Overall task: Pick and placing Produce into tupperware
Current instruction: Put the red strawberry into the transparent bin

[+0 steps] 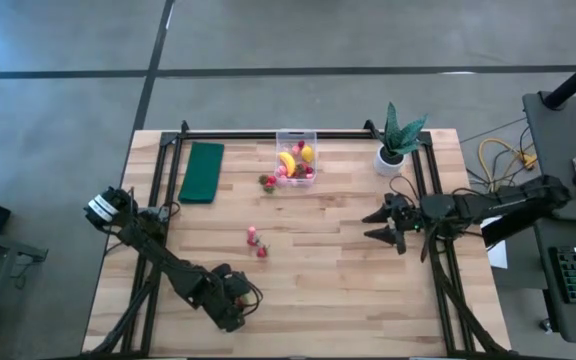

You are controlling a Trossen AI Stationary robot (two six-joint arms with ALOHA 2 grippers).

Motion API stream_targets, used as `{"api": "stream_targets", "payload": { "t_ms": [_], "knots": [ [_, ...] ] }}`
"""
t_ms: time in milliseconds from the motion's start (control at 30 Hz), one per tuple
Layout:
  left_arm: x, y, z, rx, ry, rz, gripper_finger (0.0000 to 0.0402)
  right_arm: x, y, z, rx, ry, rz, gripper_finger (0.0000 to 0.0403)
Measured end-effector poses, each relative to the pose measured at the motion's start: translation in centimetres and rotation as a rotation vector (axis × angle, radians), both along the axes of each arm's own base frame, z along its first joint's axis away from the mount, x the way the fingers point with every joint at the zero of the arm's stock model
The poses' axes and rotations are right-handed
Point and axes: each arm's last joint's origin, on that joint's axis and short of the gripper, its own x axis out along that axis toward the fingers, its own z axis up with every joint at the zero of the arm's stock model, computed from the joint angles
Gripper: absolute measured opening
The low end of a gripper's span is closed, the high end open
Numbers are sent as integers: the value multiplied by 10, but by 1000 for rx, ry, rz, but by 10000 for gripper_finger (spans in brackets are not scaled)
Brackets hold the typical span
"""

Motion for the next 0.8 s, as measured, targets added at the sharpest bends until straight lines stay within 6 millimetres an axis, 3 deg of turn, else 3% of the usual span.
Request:
{"api": "stream_targets", "payload": {
  "t_ms": [333,800],
  "knots": [
    [7,2,5,-21,15,9,180,-10,-2,-28,37,23,-11,233],
    [9,4,7,-24,23,16,179,-27,-5,-26,12,-110,1,233]
  ]
}}
